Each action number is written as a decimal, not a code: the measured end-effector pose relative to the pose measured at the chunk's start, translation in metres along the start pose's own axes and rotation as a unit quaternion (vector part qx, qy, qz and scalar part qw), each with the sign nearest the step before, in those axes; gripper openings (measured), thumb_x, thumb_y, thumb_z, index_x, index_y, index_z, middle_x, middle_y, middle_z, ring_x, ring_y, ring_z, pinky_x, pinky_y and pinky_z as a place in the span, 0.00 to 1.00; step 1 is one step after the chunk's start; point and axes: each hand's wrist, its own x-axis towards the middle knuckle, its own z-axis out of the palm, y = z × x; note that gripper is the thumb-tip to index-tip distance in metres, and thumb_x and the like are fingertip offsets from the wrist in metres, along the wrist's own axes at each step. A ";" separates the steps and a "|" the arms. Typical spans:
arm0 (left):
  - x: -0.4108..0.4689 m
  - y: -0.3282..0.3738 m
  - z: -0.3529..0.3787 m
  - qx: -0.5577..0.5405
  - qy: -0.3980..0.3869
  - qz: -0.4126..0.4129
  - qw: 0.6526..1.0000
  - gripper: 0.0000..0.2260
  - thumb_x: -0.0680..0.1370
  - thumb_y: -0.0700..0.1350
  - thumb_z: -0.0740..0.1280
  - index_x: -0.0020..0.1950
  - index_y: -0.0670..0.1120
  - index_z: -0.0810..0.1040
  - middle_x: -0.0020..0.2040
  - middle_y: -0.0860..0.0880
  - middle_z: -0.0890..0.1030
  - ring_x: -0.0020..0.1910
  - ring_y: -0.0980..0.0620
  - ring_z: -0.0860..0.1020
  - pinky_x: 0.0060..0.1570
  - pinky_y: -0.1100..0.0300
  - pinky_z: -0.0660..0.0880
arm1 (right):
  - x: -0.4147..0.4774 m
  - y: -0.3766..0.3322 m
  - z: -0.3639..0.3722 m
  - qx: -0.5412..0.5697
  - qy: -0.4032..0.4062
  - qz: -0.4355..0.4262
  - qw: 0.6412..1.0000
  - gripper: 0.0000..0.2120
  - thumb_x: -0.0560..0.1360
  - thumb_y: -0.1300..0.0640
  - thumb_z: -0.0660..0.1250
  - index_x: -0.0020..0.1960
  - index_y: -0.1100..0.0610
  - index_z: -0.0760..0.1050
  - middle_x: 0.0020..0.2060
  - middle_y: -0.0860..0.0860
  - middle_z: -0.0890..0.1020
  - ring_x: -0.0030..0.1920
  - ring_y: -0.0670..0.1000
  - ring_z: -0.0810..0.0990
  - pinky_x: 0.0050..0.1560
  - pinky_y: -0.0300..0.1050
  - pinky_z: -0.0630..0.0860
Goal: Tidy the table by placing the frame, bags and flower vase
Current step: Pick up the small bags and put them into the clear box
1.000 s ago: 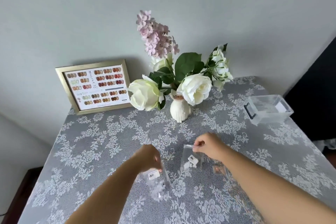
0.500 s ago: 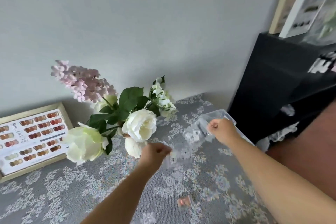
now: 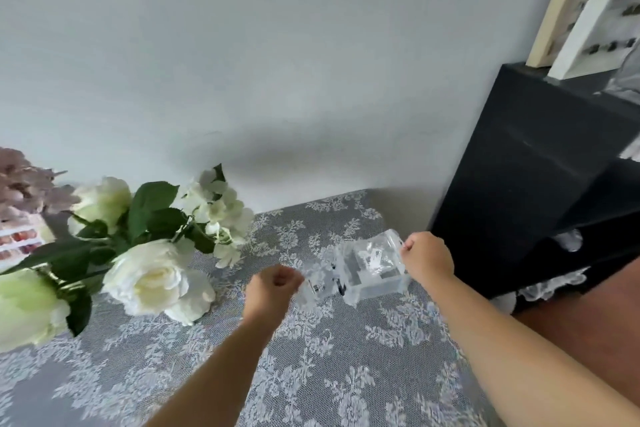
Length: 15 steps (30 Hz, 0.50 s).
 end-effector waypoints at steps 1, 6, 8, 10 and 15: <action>0.001 0.001 0.002 -0.002 0.003 -0.005 1.000 0.01 0.72 0.43 0.70 0.41 0.48 0.79 0.35 0.51 0.81 0.26 0.59 0.71 0.23 0.71 0.68 | 0.003 0.000 0.004 -0.012 -0.014 -0.001 1.000 0.06 0.72 0.63 0.63 0.42 0.58 0.79 0.39 0.55 0.83 0.41 0.57 0.82 0.41 0.50 0.81; 0.004 0.003 0.008 -0.022 0.016 -0.018 0.999 0.03 0.73 0.43 0.69 0.40 0.49 0.79 0.37 0.50 0.82 0.28 0.55 0.72 0.26 0.68 0.70 | 0.008 -0.002 0.029 -0.059 -0.063 -0.029 0.996 0.09 0.72 0.62 0.63 0.49 0.56 0.79 0.45 0.53 0.84 0.48 0.56 0.82 0.46 0.48 0.79; 0.007 0.004 0.009 -0.026 0.022 -0.022 0.999 0.03 0.73 0.43 0.69 0.39 0.50 0.79 0.37 0.50 0.82 0.27 0.56 0.72 0.25 0.67 0.70 | 0.010 -0.002 0.037 -0.076 -0.058 -0.044 0.994 0.09 0.72 0.62 0.62 0.49 0.55 0.78 0.46 0.52 0.84 0.48 0.54 0.81 0.47 0.48 0.79; 0.009 0.004 0.011 -0.029 0.026 -0.027 0.999 0.03 0.72 0.43 0.70 0.39 0.50 0.79 0.37 0.50 0.82 0.28 0.56 0.73 0.26 0.66 0.71 | 0.012 0.000 0.041 -0.102 -0.047 -0.062 0.992 0.07 0.73 0.59 0.64 0.48 0.54 0.78 0.45 0.51 0.83 0.47 0.53 0.81 0.47 0.46 0.78; 0.013 0.010 0.017 -0.035 0.023 -0.034 0.999 0.01 0.72 0.44 0.70 0.41 0.49 0.79 0.37 0.51 0.82 0.32 0.56 0.77 0.30 0.67 0.72 | 0.014 0.009 0.040 -0.136 -0.023 -0.144 0.980 0.05 0.73 0.55 0.66 0.45 0.52 0.81 0.43 0.48 0.84 0.46 0.50 0.80 0.51 0.47 0.76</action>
